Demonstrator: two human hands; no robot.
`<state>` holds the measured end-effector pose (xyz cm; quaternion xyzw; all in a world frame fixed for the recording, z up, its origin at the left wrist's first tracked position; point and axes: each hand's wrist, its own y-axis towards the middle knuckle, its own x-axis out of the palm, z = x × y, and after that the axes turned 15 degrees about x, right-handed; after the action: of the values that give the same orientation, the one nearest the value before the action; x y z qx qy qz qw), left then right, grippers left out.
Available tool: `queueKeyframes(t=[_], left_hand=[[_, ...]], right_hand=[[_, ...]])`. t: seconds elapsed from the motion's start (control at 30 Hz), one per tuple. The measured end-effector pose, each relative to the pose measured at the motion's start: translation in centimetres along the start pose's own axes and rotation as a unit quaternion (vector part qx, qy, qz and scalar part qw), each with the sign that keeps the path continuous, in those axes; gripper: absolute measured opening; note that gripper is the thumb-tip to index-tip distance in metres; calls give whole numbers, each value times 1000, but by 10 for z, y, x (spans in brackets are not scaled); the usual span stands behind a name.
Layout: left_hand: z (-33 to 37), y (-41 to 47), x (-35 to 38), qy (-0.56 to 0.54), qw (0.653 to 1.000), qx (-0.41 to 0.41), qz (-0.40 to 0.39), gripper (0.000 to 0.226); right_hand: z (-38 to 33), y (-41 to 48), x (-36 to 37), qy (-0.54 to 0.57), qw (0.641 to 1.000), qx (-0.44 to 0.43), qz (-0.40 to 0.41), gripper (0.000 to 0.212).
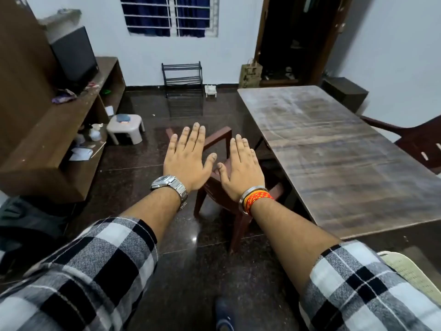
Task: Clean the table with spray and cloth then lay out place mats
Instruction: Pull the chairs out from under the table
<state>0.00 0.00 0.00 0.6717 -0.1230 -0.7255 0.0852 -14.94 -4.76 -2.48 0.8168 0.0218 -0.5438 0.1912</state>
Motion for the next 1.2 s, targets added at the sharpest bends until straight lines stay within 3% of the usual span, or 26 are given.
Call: queueKeyframes(t=[0.17, 0.53, 0.73, 0.9, 1.1, 1.2], left_hand=[[-52, 17, 34, 4, 998, -6, -58, 74], [-133, 93, 113, -15, 985, 62, -158, 73], [-164, 126, 155, -39, 968, 139, -205, 98], [-184, 150, 179, -58, 935, 233, -260, 103], [-206, 171, 187, -61, 902, 365, -222, 120], [-213, 180, 186, -78, 896, 390, -200, 96]], right_hand=[[-24, 28, 50, 3, 999, 9, -43, 73], [-31, 96, 144, -41, 986, 64, -151, 78], [-36, 107, 178, -49, 971, 113, -202, 80], [-48, 108, 174, -72, 960, 166, -212, 75], [-67, 107, 168, -149, 922, 272, -230, 87], [-77, 114, 173, -172, 907, 319, -212, 92]])
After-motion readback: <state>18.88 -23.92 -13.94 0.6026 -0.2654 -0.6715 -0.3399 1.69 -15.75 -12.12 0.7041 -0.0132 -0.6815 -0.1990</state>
